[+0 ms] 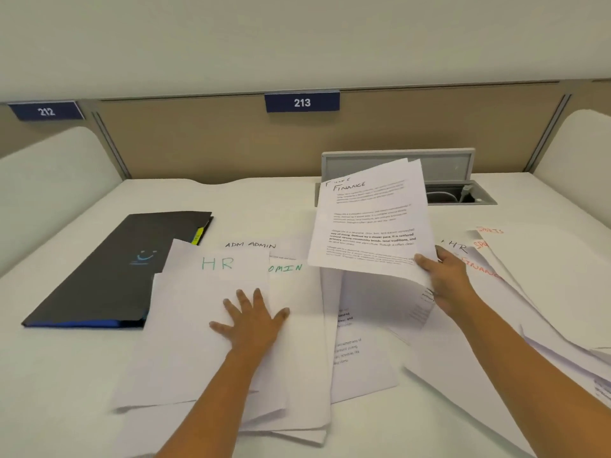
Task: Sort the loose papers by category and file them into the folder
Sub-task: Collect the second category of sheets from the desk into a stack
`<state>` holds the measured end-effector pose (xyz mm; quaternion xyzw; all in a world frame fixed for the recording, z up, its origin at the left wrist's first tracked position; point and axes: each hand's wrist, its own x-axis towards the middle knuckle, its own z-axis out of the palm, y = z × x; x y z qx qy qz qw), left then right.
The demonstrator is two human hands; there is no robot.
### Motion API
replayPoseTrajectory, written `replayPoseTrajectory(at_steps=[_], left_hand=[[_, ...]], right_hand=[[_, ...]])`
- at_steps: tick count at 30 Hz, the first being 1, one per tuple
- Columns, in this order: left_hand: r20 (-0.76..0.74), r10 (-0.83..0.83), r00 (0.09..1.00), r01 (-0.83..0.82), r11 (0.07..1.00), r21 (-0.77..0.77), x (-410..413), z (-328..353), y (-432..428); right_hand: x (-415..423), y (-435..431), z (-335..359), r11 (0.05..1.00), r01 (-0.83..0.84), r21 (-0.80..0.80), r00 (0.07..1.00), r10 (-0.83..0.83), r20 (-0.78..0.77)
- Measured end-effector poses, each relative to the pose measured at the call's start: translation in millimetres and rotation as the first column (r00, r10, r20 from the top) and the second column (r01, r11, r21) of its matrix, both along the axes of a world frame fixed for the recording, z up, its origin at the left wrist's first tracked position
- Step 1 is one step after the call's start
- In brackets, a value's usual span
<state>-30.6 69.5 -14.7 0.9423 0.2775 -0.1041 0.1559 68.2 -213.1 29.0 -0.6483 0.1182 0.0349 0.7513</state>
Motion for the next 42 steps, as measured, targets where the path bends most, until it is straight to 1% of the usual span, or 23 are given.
replayPoseTrajectory(at_steps=[2,4,7,9,11,12,13,14,15,16,17,18,19,20,21,22,24,29,32,34,37,40,42], left_hand=[[-0.002,-0.047,0.999,0.047,0.999,-0.006,2,-3,-16],[0.005,-0.065,0.998,0.065,0.997,-0.048,8,2,-32],[0.053,-0.095,0.994,0.103,0.975,-0.195,22,13,-55],[0.175,-0.106,0.979,0.165,0.917,-0.363,29,20,-68],[0.321,-0.069,0.944,0.242,0.809,-0.536,31,28,-76],[0.371,-0.038,0.928,0.269,0.758,-0.594,31,31,-77],[0.408,-0.006,0.913,0.282,0.733,-0.619,30,34,-76],[0.444,0.024,0.896,0.282,0.742,-0.608,30,34,-73],[0.467,0.051,0.883,0.254,0.785,-0.565,29,33,-66],[0.465,0.071,0.883,0.185,0.856,-0.482,29,31,-56],[0.420,0.078,0.904,0.083,0.932,-0.353,29,27,-44],[0.342,0.092,0.935,-0.021,0.978,-0.207,27,24,-30],[0.258,0.132,0.957,-0.110,0.989,-0.099,24,20,-15],[0.189,0.190,0.963,-0.184,0.982,-0.049,19,17,-2],[0.136,0.246,0.960,-0.241,0.969,-0.050,14,14,8],[0.093,0.279,0.956,-0.272,0.959,-0.080,10,11,14],[0.050,0.271,0.961,-0.264,0.957,-0.125,6,5,13],[0.061,0.177,0.982,-0.163,0.968,-0.192,20,8,-22],[0.068,0.133,0.989,-0.109,0.953,-0.284,30,17,-45],[0.100,0.109,0.989,-0.067,0.932,-0.356,34,23,-59],[0.201,0.082,0.976,0.025,0.877,-0.479,37,28,-74],[0.304,0.091,0.948,0.135,0.752,-0.645,36,29,-83],[0.330,0.107,0.938,0.166,0.698,-0.697,34,30,-84]], right_hand=[[-1,-6,0,1.000,0.011,0.020,1.000,-0.011,0.005],[-3,-10,-2,0.999,0.019,0.031,1.000,-0.019,0.008],[-4,-10,-5,0.999,0.030,0.037,1.000,-0.030,0.000],[-4,-8,-7,0.999,0.032,0.038,0.999,-0.031,-0.006],[-4,-5,-9,0.999,0.034,0.039,0.999,-0.033,-0.009],[-4,-3,-9,0.998,0.037,0.042,0.999,-0.036,-0.011],[-4,-2,-9,0.998,0.040,0.047,0.999,-0.039,-0.015],[-3,-1,-10,0.998,0.042,0.051,0.999,-0.041,-0.018],[-3,0,-10,0.998,0.043,0.054,0.999,-0.042,-0.018],[-3,1,-10,0.997,0.044,0.060,0.999,-0.043,-0.015],[-3,1,-10,0.997,0.043,0.066,0.999,-0.042,-0.012],[-3,2,-10,0.996,0.044,0.072,0.999,-0.044,-0.011],[-3,3,-10,0.996,0.046,0.076,0.999,-0.045,-0.011],[-2,4,-10,0.996,0.048,0.078,0.999,-0.047,-0.013],[-2,6,-10,0.996,0.050,0.079,0.999,-0.050,-0.013],[-1,7,-11,0.995,0.052,0.080,0.999,-0.051,-0.010],[-1,9,-10,0.995,0.049,0.082,0.999,-0.049,-0.006],[-2,11,-6,0.997,0.038,0.069,0.999,-0.039,0.000],[-3,7,-4,0.997,0.048,0.065,0.999,-0.049,0.011],[-3,2,-6,0.995,0.063,0.071,0.998,-0.064,0.021],[-2,-6,-8,0.994,0.087,0.070,0.996,-0.089,0.016],[-1,-11,-11,0.993,0.102,0.056,0.995,-0.103,0.018],[0,-12,-12,0.992,0.113,0.054,0.993,-0.115,0.026]])
